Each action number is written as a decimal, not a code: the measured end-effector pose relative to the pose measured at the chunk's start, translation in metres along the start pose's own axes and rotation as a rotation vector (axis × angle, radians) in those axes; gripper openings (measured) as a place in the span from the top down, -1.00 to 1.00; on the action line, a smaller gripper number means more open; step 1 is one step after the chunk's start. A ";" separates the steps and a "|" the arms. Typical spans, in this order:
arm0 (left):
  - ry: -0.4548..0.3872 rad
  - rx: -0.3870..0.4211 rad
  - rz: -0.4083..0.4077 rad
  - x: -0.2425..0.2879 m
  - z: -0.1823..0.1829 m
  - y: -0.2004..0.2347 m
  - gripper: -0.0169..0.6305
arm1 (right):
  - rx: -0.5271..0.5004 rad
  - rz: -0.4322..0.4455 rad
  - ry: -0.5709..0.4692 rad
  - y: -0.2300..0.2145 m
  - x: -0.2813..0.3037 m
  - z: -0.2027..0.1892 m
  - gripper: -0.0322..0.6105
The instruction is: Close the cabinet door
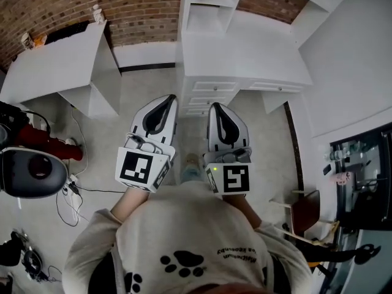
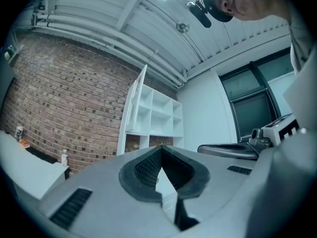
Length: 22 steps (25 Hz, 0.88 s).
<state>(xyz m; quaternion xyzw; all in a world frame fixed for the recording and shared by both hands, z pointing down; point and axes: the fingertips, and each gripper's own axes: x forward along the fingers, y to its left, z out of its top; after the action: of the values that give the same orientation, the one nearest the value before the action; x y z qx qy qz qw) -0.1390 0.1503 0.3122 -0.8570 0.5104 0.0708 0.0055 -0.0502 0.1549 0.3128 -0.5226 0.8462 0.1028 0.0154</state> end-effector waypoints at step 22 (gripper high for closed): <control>-0.027 0.022 0.175 0.146 -0.006 0.020 0.92 | 0.069 0.206 -0.058 -0.108 0.123 -0.030 0.87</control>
<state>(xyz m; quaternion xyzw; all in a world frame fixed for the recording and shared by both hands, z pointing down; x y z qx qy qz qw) -0.0876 0.0125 0.3009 -0.8080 0.5839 0.0772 0.0155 -0.0073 -0.0058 0.3085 -0.4288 0.8977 0.0895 0.0472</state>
